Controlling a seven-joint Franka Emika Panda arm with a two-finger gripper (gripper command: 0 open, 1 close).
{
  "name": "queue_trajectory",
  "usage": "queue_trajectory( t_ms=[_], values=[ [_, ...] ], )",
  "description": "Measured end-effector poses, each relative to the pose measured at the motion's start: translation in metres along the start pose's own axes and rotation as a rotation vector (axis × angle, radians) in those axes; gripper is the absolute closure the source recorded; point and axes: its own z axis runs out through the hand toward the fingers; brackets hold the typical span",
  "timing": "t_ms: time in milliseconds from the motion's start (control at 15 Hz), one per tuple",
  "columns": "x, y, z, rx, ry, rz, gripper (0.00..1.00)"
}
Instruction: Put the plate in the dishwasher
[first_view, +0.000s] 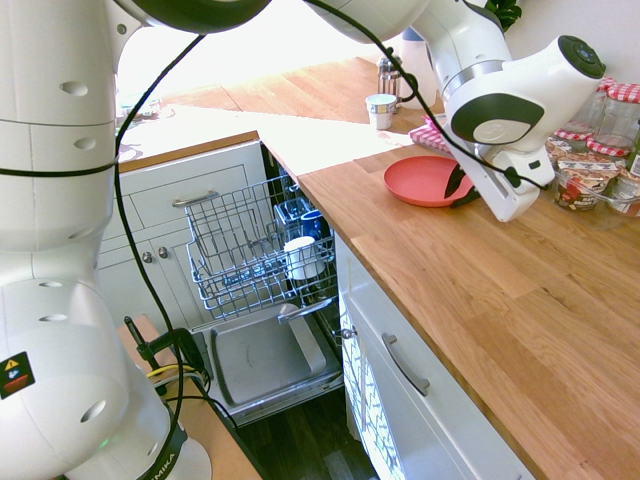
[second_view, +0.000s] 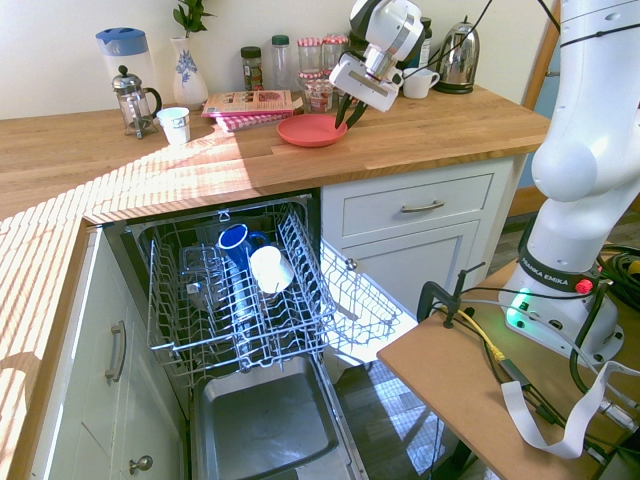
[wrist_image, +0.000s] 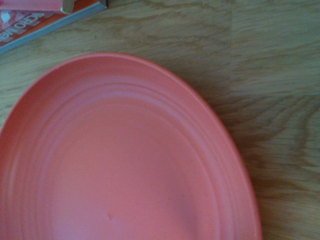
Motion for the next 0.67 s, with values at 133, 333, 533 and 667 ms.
queue_trajectory(
  t_ms=[133,333,533,667],
  values=[
    [-0.003,-0.002,0.005,0.0,-0.008,0.007,1.0],
    [-0.01,-0.009,0.007,0.0,-0.011,0.006,1.0],
    [-0.04,-0.033,-0.021,-0.006,0.04,-0.065,1.0],
    [-0.093,-0.065,-0.06,-0.022,0.111,-0.145,1.0]
  ],
)
